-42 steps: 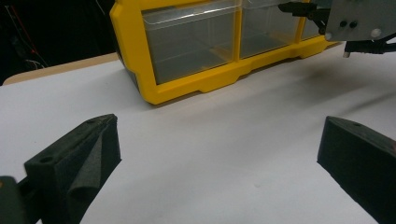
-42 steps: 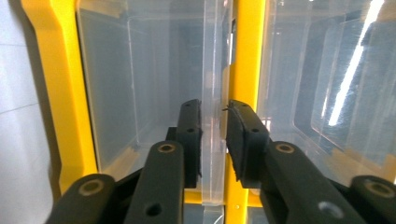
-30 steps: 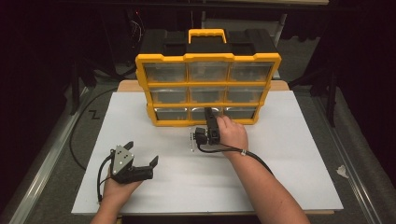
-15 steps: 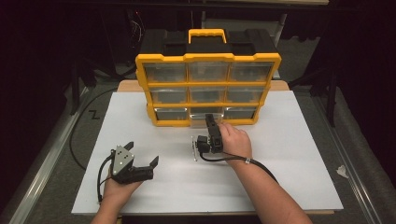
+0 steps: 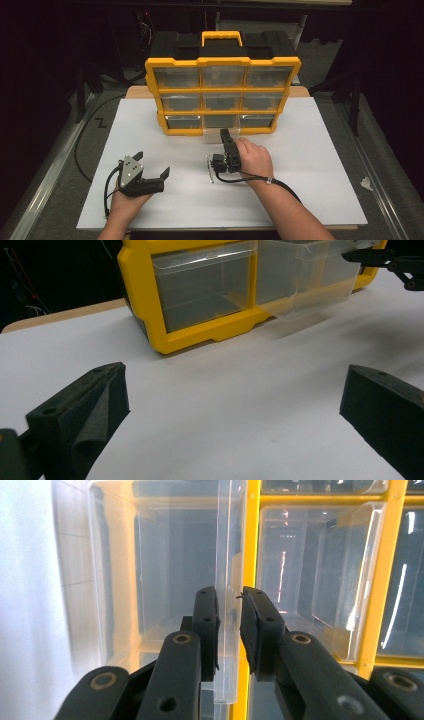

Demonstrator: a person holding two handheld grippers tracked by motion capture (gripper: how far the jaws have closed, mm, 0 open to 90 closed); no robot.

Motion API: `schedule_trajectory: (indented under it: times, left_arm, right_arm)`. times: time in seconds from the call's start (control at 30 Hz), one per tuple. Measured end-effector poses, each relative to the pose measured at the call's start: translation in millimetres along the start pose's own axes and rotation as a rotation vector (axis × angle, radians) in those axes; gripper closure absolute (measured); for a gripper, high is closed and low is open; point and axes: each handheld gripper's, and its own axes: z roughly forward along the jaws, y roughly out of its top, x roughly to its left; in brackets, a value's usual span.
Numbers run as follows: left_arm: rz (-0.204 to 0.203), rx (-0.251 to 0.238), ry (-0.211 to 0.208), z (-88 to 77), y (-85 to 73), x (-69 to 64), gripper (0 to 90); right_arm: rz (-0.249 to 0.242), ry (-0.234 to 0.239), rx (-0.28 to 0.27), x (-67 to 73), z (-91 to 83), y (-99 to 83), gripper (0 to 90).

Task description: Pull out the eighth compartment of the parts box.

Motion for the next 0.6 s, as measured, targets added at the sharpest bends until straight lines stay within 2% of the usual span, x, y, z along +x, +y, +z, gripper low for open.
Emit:
schedule_trajectory:
  times: [0.6]
  left_arm:
    - [0.001,-0.001,-0.003,0.1,0.2,0.0,0.3]
  right_arm:
    - [-0.004,-0.001,-0.025,2.3,-19.0,-0.7,78.9]
